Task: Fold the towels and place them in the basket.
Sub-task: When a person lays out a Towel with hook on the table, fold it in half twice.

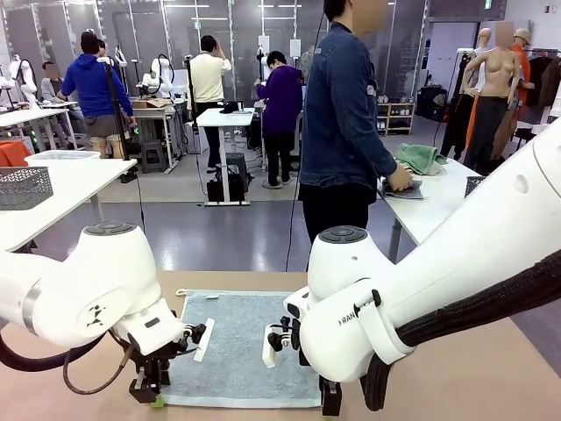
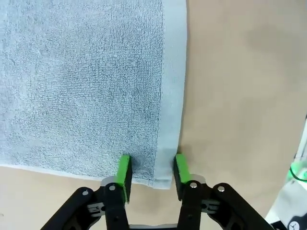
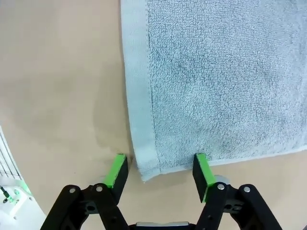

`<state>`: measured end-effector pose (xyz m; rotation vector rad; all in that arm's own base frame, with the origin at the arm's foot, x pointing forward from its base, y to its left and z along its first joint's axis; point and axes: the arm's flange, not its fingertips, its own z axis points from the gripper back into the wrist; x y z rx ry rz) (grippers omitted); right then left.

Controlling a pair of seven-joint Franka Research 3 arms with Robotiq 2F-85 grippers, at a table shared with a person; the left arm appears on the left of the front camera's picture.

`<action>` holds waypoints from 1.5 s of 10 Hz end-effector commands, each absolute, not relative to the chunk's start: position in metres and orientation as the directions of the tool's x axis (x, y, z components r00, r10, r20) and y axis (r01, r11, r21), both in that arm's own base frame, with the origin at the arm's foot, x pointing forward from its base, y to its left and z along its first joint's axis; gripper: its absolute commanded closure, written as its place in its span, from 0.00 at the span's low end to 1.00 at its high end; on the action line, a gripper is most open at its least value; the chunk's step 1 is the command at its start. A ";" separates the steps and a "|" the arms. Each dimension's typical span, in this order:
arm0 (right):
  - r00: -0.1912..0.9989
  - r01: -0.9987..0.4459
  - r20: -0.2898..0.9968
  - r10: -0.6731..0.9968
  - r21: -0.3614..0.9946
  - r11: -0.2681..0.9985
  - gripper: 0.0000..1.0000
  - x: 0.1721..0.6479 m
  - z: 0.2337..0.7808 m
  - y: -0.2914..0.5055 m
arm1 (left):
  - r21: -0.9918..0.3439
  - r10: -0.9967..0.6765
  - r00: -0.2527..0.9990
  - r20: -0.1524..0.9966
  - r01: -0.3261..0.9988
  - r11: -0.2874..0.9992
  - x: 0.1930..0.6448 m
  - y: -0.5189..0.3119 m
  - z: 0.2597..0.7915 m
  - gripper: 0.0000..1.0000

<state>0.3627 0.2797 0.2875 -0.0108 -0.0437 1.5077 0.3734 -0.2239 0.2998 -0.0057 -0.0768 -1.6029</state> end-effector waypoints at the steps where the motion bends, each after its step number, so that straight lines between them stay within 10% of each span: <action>1: 0.051 -0.999 0.014 0.999 -0.013 0.052 0.31 0.366 0.281 0.279 | 0.024 -0.999 -0.048 0.022 0.999 -0.047 0.381 -0.227 0.299 0.53; 3: 0.052 -0.999 0.014 0.999 0.001 0.052 0.31 0.367 0.281 0.278 | 0.009 -0.999 -0.041 0.004 0.999 -0.041 0.383 -0.228 0.299 0.56; 6: 0.058 -0.998 0.013 0.998 0.015 0.058 0.70 0.368 0.281 0.276 | -0.001 -0.999 -0.044 -0.012 0.999 -0.044 0.384 -0.228 0.298 0.89; 7: 0.059 -0.998 0.011 0.998 0.015 0.059 0.55 0.368 0.281 0.276 | -0.004 -0.999 -0.046 -0.015 0.999 -0.046 0.384 -0.228 0.298 0.94; 8: 0.057 -0.998 0.011 0.998 0.015 0.057 0.90 0.367 0.281 0.276 | -0.008 -0.999 -0.047 -0.017 0.999 -0.047 0.384 -0.228 0.297 1.00; 9: 0.051 -0.999 0.012 0.999 0.019 0.051 0.75 0.367 0.281 0.277 | -0.015 -0.999 -0.049 -0.018 0.999 -0.049 0.384 -0.228 0.297 1.00; 10: 0.042 -0.999 0.010 0.999 0.027 0.041 1.00 0.366 0.281 0.277 | -0.023 -0.998 -0.058 -0.014 0.998 -0.058 0.383 -0.229 0.297 1.00; 15: 0.054 -0.998 0.016 0.998 -0.020 0.054 1.00 0.368 0.291 0.279 | 0.001 -0.999 -0.046 0.018 0.999 -0.046 0.380 -0.227 0.301 1.00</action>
